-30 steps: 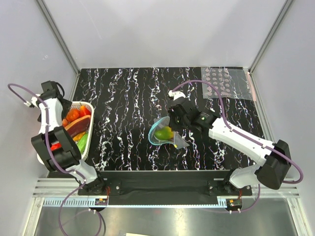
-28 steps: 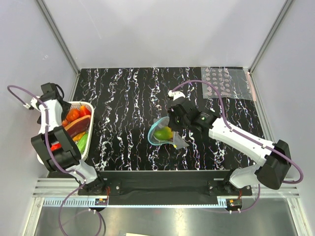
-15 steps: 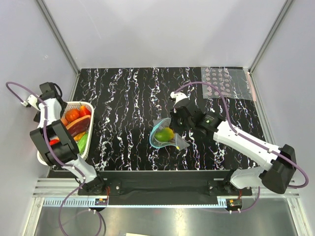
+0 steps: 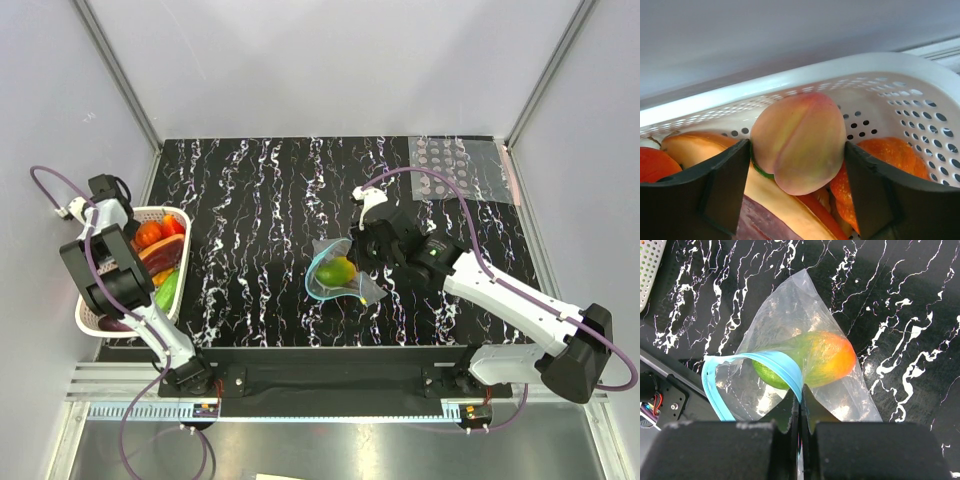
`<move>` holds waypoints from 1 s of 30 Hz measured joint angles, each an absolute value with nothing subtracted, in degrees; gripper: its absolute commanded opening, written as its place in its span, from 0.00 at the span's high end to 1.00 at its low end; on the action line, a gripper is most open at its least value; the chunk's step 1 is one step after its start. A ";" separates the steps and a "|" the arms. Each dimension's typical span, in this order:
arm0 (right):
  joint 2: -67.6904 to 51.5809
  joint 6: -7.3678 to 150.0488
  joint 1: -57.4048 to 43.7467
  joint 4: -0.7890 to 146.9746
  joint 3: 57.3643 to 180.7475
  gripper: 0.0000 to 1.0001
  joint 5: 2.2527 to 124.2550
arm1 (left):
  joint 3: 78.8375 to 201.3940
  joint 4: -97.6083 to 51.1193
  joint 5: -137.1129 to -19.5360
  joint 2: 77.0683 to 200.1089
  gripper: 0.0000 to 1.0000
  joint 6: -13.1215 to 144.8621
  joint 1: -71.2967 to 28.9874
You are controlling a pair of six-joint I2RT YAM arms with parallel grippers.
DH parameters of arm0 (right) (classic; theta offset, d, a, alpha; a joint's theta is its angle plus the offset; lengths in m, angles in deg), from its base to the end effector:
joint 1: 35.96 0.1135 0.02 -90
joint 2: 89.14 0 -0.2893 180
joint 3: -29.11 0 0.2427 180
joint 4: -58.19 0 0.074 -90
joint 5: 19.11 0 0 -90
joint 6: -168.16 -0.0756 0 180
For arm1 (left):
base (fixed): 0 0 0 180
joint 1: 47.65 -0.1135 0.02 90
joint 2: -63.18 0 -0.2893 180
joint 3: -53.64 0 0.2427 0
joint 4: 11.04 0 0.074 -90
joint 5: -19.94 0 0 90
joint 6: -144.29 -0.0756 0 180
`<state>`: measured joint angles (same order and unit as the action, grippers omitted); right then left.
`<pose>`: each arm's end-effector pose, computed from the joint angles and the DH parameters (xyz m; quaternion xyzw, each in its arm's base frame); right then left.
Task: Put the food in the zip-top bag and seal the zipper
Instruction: Pick up the fake fruit from the bin.
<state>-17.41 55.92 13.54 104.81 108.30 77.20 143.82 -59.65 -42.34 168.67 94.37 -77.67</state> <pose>0.1918 0.2118 0.3255 -0.1896 0.8820 0.2109 0.3764 0.3229 0.2272 0.2016 -0.5874 0.7433 0.2133 0.2387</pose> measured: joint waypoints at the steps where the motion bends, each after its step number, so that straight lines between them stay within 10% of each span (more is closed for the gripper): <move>1: -17.41 55.92 13.54 104.73 108.19 1.00 77.22 | 143.71 -59.50 -42.36 168.65 0.43 94.37 -77.63; 5: -17.41 55.89 13.54 104.62 107.54 1.00 77.22 | 141.79 -57.31 -42.49 167.41 0.57 93.93 -77.48; 30: -16.36 55.33 13.54 104.24 107.71 1.00 77.24 | 123.85 -52.86 -62.75 117.81 0.53 101.84 -65.65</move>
